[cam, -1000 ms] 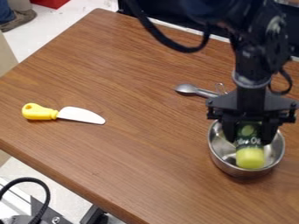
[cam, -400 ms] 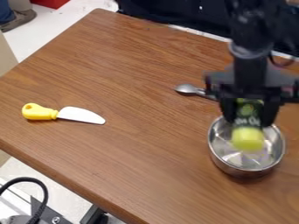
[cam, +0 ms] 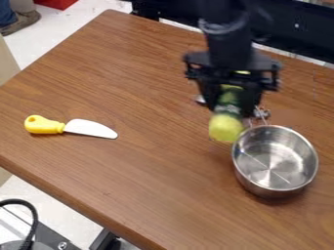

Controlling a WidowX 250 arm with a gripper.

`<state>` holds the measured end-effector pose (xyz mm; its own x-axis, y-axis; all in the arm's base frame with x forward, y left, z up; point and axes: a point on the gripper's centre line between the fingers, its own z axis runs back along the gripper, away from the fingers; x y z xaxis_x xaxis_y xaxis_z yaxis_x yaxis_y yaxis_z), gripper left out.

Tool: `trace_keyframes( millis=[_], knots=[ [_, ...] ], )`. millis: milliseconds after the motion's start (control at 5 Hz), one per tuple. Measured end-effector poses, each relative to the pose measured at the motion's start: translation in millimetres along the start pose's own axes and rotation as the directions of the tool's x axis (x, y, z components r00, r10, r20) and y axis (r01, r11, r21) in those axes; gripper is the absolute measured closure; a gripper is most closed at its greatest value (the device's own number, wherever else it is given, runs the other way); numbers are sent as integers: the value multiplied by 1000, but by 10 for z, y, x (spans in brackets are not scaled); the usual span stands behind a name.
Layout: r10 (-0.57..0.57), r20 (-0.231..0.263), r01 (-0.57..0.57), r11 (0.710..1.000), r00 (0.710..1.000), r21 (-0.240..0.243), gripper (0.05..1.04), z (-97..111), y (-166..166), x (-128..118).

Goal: Move the bottle next to the spoon on the table

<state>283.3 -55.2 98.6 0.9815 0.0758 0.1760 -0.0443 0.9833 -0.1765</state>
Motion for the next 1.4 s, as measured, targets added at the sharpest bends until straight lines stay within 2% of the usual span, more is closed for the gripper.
trace_keyframes(
  millis=[200,400,600,800,1000,1200,1400],
  knots=[
    [-188,-35,188,982,982,10,448,-30,233,6],
    [-233,-50,235,972,971,30,448,-76,436,72],
    [-248,-91,253,966,964,47,448,-178,696,184],
    [-352,-177,368,927,919,66,448,-246,888,371],
    [-417,-219,441,895,882,68,448,-305,1054,451],
    [-440,-233,460,887,867,39,448,-344,1160,529],
    [-395,-242,417,908,886,47,448,-442,1156,570]
  ],
)
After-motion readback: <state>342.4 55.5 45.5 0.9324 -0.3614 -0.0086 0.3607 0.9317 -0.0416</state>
